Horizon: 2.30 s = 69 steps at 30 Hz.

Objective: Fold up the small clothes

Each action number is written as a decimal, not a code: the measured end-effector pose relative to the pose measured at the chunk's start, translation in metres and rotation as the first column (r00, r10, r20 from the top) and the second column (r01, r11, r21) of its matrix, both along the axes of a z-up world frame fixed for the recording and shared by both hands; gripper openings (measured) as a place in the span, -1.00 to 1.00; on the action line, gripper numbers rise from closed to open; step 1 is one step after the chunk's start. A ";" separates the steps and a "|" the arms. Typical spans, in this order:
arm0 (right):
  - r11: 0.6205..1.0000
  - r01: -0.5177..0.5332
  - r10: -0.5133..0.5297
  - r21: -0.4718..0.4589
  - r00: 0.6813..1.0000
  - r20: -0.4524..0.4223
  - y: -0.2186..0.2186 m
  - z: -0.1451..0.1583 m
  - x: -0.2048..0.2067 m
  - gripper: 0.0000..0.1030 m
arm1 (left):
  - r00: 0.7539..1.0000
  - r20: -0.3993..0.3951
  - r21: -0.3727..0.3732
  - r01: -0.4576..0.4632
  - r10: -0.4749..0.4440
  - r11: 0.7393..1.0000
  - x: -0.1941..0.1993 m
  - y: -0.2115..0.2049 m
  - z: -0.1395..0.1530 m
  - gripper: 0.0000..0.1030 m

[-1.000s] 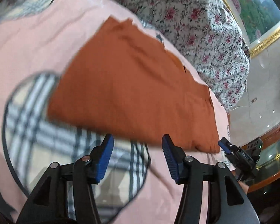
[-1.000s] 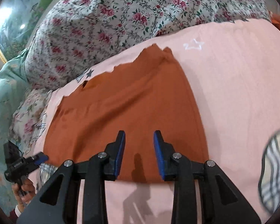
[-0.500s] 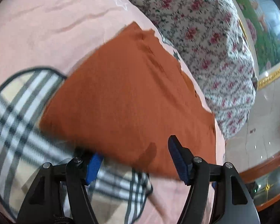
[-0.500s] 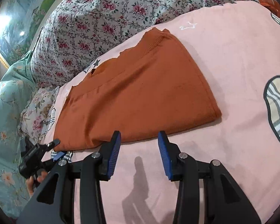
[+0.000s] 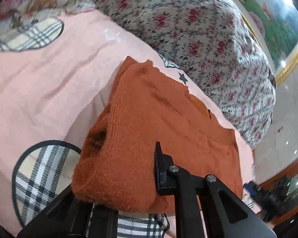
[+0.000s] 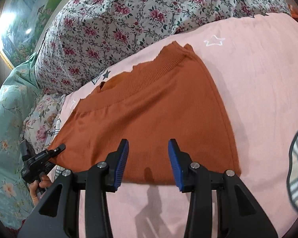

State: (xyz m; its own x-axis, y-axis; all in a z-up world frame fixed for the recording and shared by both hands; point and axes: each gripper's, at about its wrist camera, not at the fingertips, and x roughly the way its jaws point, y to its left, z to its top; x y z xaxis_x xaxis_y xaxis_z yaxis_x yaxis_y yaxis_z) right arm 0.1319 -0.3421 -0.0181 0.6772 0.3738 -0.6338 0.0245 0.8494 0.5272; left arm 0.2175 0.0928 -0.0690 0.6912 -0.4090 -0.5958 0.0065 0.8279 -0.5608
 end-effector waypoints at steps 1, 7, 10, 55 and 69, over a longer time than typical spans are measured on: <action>1.000 -0.012 0.012 0.001 1.000 0.000 0.001 0.002 0.003 -0.17 | 1.000 0.014 0.077 0.016 -0.017 0.997 -0.002 -0.011 0.006 -0.79; 0.989 -0.141 0.143 0.051 0.989 -0.043 0.021 0.003 0.041 -0.16 | 0.976 0.146 0.279 0.116 -0.162 0.953 -0.013 -0.076 0.052 -0.79; 0.974 -0.195 0.202 0.114 0.977 -0.060 0.032 0.003 0.067 0.07 | 0.951 0.178 0.340 0.181 -0.253 0.923 -0.016 -0.117 0.064 -0.79; 0.973 -0.170 0.160 -0.155 0.984 -0.073 -0.052 -0.006 0.140 -0.70 | 0.763 0.021 0.378 0.592 -0.646 0.711 -0.020 -0.367 0.010 -0.64; 0.996 -0.060 0.056 -0.060 0.996 -0.063 -0.078 -0.002 0.097 0.53 | 0.764 0.028 0.242 0.620 -0.645 0.746 -0.055 -0.273 0.030 0.42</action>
State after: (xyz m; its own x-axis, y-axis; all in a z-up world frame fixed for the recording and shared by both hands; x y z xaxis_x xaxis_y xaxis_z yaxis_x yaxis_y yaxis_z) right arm 0.2287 -0.4199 -0.0201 0.6144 0.3702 -0.6968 0.0046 0.8814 0.4723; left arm 0.1625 -0.1805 -0.0394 0.3800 -0.6506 -0.6575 0.6180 0.7075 -0.3428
